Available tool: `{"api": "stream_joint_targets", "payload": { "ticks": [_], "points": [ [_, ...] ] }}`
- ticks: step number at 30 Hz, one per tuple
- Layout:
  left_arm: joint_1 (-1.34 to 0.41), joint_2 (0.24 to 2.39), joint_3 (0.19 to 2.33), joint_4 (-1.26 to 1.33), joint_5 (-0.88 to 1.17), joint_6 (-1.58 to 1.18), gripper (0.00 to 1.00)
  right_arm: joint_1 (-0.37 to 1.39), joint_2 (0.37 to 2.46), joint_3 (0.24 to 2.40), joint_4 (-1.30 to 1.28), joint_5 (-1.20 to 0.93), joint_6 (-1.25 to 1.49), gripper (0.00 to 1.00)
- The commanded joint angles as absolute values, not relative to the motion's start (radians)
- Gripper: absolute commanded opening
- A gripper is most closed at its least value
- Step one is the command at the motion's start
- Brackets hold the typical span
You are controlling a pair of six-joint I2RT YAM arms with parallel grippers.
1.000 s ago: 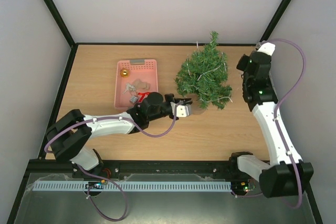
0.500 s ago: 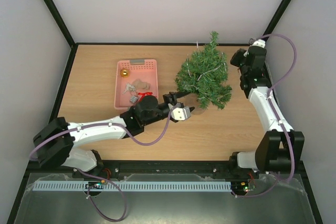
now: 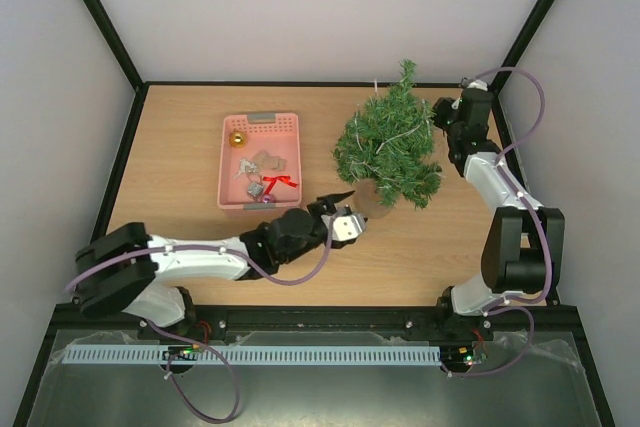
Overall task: Decorate the small christmas tree
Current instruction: Wrap the decoration item around the Christmas tree.
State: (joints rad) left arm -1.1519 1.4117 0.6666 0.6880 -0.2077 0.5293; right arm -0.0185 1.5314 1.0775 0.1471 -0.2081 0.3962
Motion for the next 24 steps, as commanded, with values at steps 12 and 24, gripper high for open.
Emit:
{"api": "stream_joint_targets", "payload": {
  "ticks": [12,24],
  "points": [
    [-1.239,1.892,0.942,0.691,-0.365,0.549,0.71,-0.026,1.550,1.028,0.251,-0.266,0.475,0.05],
    [-1.170,2.047,1.057,0.551,-0.459,0.530,0.51,-0.070,1.530,1.019,0.222,-0.325,0.490,0.02]
  ]
}}
